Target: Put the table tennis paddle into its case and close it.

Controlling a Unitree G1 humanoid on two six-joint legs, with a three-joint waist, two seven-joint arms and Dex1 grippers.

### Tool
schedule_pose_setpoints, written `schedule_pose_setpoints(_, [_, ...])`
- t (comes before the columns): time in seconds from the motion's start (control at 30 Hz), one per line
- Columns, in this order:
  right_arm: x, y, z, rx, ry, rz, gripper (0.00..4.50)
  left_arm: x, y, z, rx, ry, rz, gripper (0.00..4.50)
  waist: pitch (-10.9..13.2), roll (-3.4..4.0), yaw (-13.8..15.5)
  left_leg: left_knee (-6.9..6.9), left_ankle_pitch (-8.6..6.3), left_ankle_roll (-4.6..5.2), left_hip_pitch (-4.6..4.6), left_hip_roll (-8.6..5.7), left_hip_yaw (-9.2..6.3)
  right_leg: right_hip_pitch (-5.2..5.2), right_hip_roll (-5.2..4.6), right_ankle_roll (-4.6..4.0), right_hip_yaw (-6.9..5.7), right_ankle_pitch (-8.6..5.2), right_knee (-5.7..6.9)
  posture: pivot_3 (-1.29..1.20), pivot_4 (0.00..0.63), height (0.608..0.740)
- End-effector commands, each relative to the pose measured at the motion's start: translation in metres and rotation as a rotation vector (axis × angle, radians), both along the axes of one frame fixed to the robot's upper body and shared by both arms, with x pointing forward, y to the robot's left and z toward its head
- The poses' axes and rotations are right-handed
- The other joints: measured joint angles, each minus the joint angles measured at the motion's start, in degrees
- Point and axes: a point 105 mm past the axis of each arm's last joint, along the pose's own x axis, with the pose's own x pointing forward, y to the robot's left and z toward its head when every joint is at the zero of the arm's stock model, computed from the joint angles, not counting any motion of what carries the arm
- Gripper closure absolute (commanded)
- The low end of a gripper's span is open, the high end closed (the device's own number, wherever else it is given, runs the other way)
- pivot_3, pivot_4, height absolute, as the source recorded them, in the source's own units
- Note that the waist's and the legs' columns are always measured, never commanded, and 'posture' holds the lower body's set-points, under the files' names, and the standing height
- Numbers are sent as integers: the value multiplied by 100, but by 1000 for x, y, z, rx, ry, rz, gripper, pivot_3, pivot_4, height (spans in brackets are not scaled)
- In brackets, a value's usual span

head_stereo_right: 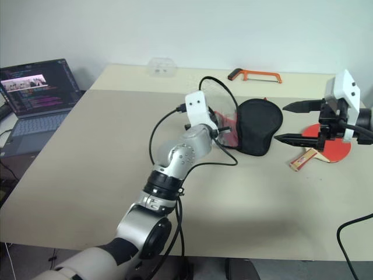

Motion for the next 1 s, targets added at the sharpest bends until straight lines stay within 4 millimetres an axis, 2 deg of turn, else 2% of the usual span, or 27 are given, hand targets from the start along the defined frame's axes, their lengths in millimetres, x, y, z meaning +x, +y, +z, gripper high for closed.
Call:
schedule_pose_setpoints(0.03, [-2, 3, 13, -4, -58, 26, 0, -62, -105, 45, -200, -12, -288, 4418, 0, 0, 0, 0, 0, 0, 0, -1, 0, 0, 0, 0, 0, 0, 0, 0, 150, 740])
schedule_pose_setpoints(0.3, [-1, 5, 12, -5, -53, 38, 0, -69, -98, 44, -202, 35, -296, 4418, 0, 0, 0, 0, 0, 0, 0, 0, -2, 1, 0, 0, 0, 0, 0, 0, 150, 740])
schedule_pose_setpoints(0.63, [4, 7, 10, -9, -45, 52, 0, -62, -81, 44, -205, 81, -233, 4418, 0, 0, -3, 0, 0, 0, 1, -1, -2, 1, 0, 0, 2, 0, -1, 0, 150, 740])
schedule_pose_setpoints(0.8, [8, 12, 8, -2, -46, 66, 0, -63, -79, 33, -194, 146, -221, 4418, 0, 0, -2, 0, 0, 0, 1, -1, -5, 1, 1, 0, 0, 0, 0, 0, 150, 740])
schedule_pose_setpoints(0.9, [10, 14, 9, 1, -49, 73, 0, -66, -82, 27, -202, 186, -234, 3806, 0, 0, 2, 0, 0, 0, 0, -2, -4, 1, 0, 0, 1, 0, -2, 0, 150, 740])
schedule_pose_setpoints(1.0, [12, 15, 10, 2, -53, 76, 0, -67, -82, 26, -205, 197, -233, 2761, 0, 0, -1, 0, 0, -1, 1, -2, -4, 0, 0, 0, 1, 0, -1, 0, 150, 740])
